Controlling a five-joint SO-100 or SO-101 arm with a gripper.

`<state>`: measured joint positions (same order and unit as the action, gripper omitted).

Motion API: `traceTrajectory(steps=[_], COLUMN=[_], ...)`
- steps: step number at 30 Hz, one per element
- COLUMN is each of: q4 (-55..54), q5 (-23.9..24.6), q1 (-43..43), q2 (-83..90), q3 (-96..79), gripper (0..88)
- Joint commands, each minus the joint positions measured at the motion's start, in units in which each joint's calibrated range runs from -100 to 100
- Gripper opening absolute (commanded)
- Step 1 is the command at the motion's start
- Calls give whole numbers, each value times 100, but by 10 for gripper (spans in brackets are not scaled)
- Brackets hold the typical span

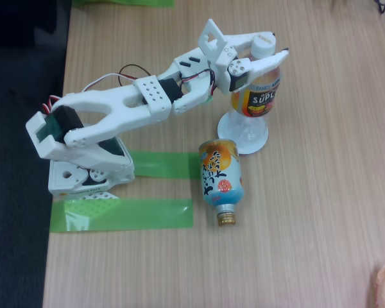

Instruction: Pick up the plastic bottle and stand it up on the white place

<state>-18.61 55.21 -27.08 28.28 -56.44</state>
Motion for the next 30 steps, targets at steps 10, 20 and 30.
traceTrajectory(steps=[10,20,30], q4=[-114,-122,-122], q5=[-102,-102,-202], q1=[42,42,49], q2=[65,74,91], q3=[-28,-28,-28], gripper=[299,418,479])
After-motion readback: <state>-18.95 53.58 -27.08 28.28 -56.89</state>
